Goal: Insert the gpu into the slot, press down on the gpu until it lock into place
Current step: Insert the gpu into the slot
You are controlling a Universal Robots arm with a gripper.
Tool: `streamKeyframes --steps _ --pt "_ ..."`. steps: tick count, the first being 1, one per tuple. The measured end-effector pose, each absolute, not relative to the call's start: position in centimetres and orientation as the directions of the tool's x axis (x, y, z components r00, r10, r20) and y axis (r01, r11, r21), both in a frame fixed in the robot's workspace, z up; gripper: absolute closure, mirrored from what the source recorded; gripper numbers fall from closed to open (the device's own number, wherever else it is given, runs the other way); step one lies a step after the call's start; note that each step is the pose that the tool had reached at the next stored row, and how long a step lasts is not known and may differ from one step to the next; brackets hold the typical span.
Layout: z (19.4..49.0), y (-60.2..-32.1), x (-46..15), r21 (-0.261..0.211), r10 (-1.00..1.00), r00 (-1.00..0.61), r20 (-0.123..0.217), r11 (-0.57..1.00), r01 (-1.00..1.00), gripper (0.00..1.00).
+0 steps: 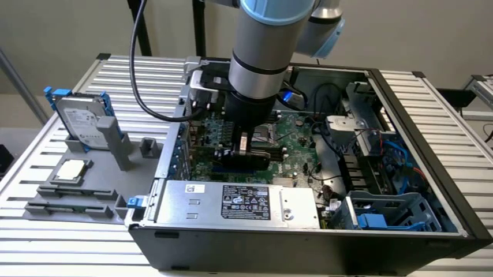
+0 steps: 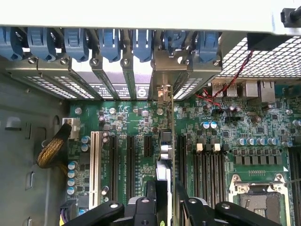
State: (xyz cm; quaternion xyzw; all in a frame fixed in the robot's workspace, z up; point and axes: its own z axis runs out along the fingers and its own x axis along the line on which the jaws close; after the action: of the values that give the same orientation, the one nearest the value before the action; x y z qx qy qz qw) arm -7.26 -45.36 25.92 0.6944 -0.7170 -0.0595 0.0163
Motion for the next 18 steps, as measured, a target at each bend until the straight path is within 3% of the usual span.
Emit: streamKeyframes --steps 18 --pt "25.40 -45.37 -6.89 0.134 -0.998 -0.036 -0.059 0.028 -0.991 0.73"
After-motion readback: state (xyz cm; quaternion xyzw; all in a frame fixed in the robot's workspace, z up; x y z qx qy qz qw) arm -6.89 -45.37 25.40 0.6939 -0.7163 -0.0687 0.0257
